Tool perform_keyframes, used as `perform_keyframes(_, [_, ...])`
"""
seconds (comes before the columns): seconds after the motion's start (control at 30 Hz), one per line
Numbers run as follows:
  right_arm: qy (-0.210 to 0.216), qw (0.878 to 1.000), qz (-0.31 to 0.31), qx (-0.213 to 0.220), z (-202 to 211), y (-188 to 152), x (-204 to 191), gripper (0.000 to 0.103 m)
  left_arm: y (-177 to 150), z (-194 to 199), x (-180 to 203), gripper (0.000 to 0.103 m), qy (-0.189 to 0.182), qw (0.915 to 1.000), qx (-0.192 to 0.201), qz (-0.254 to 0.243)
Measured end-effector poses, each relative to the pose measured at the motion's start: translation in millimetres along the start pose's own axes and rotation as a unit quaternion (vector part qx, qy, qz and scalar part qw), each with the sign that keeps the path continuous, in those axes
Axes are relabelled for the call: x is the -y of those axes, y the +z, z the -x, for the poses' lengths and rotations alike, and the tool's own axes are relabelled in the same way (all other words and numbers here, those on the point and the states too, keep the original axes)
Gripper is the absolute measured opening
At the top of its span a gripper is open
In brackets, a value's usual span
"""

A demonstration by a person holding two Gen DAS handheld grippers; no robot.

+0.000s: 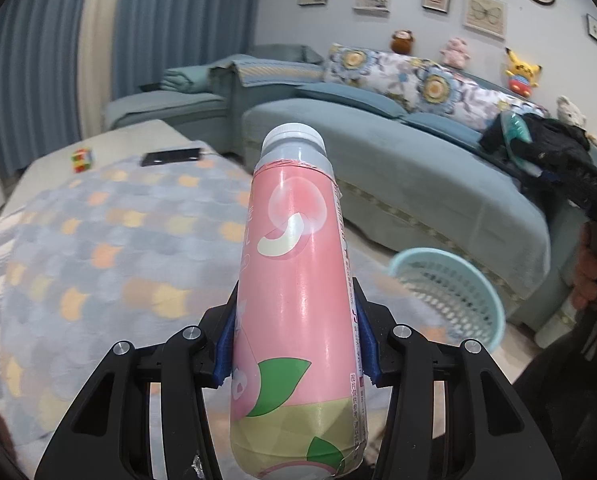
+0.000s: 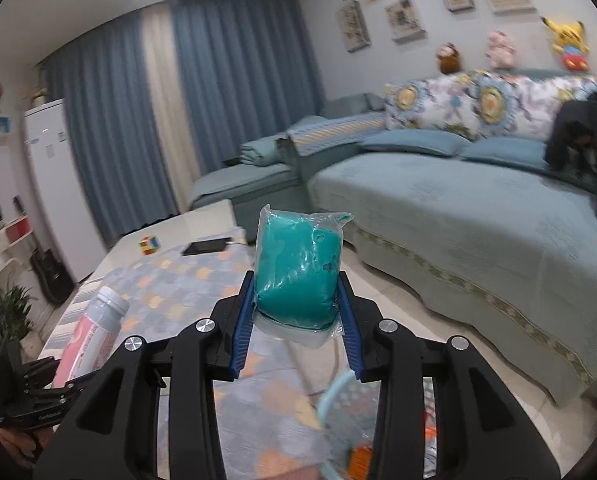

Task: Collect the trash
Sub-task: 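Carry bottle and packet to the blue basket and open both tools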

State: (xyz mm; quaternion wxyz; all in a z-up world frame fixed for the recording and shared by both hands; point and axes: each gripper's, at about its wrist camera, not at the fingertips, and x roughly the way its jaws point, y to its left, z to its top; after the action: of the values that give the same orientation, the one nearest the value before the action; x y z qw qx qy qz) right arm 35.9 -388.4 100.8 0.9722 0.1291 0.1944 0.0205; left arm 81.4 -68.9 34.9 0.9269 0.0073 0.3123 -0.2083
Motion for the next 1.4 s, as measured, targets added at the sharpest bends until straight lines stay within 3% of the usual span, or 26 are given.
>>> perform_keyframes(0.2, [-0.041,0.997,-0.048,-0.038,-7.8,-8.5,57.1,0.036,29.0,-32.3,51.7,0.047,-0.08,0.9967,-0.002,-0.014])
perform_keyframes(0.33, [-0.064,0.994,-0.057,-0.061,-15.4,-12.1,77.6,0.036,45.8,-69.5,95.3,0.047,-0.131,0.9906,-0.026,-0.032])
perform_keyframes(0.6, [-0.086,0.986,-0.099,-0.099,-23.0,-21.6,117.1,0.044,42.1,-135.5,140.5,0.047,-0.167,0.9815,-0.082,-0.044])
perform_keyframes(0.7, [-0.09,0.985,-0.108,-0.104,-21.8,-23.4,124.8,0.053,32.2,-154.1,150.8,0.047,-0.181,0.9741,-0.121,-0.061])
perform_keyframes(0.77, [-0.09,0.985,-0.114,-0.097,-18.9,-24.2,127.8,0.055,24.5,-159.1,153.8,0.048,-0.178,0.9711,-0.141,-0.073])
perform_keyframes(0.87, [-0.087,0.985,-0.116,-0.088,-14.8,-23.6,127.0,0.056,18.5,-147.6,154.9,0.055,-0.156,0.9757,-0.12,-0.097])
perform_keyframes(0.97, [-0.083,0.987,-0.113,-0.078,-10.0,-20.8,120.0,0.056,22.5,-122.1,147.8,0.063,-0.147,0.9807,-0.093,-0.089])
perform_keyframes(1.07, [-0.086,0.989,-0.102,-0.064,0.1,-22.0,104.0,0.058,22.4,-91.7,140.4,0.089,-0.127,0.9867,-0.061,-0.081])
perform_keyframes(1.1, [-0.093,0.989,-0.098,-0.063,2.5,-23.6,99.5,0.06,20.3,-81.6,137.4,0.093,-0.125,0.9876,-0.05,-0.081])
perform_keyframes(1.23, [-0.14,0.984,-0.083,-0.073,12.7,-39.2,76.9,0.069,2.0,-47.2,134.7,0.095,-0.089,0.9911,-0.017,-0.097])
perform_keyframes(1.4, [-0.151,0.984,-0.08,-0.058,27.1,-50.0,62.5,0.072,-21.9,-19.4,120.1,0.095,-0.053,0.9914,-0.002,-0.119])
